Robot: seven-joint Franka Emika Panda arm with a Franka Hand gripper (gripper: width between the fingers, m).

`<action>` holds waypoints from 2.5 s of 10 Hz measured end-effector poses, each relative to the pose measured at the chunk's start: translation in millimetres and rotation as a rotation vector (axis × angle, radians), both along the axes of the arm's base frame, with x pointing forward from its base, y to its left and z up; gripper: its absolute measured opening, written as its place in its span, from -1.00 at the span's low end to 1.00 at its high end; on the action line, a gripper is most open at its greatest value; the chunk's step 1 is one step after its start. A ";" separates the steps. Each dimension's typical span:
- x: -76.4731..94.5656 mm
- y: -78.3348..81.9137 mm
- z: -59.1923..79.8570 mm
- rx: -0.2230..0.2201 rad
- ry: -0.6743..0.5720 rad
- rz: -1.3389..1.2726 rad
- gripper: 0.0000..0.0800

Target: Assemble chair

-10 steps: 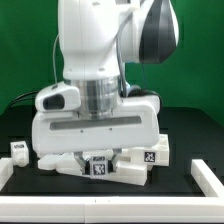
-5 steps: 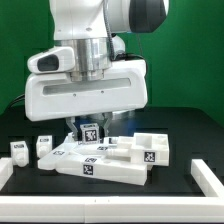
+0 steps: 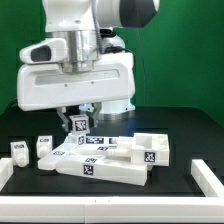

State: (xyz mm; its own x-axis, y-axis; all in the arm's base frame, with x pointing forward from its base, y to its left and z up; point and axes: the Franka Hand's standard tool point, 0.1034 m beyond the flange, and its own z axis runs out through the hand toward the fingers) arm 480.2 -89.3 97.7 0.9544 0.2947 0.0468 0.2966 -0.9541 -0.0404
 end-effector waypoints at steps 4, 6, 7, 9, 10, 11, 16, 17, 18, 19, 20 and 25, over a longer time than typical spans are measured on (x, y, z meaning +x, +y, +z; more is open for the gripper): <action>-38.3 -14.9 -8.2 -0.032 -0.043 -0.016 -0.29; -41.0 -16.0 -9.9 -0.030 -0.039 -0.022 -0.29; -55.5 -23.0 -16.9 -0.028 -0.018 -0.049 -0.29; -97.1 -30.7 -37.0 -0.040 0.015 -0.092 -0.29; -101.9 -29.8 -38.8 -0.036 0.023 -0.100 -0.29; -98.4 -30.1 -37.3 -0.037 0.018 -0.096 -0.29; -124.4 -75.2 -43.7 -0.048 0.040 -0.057 -0.29; -129.7 -95.6 -48.8 -0.057 0.048 -0.049 -0.29; -128.1 -103.4 -52.0 -0.056 0.055 -0.068 -0.29; -126.0 -96.7 -52.7 -0.049 0.060 -0.070 -0.29; -126.3 -96.5 -53.1 -0.049 0.060 -0.065 -0.29; -133.9 -128.7 -72.6 -0.062 0.080 -0.016 -0.29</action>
Offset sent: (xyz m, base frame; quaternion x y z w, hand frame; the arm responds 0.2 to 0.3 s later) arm 0.0000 0.0000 0.0000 0.0000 0.0000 0.0000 1.0000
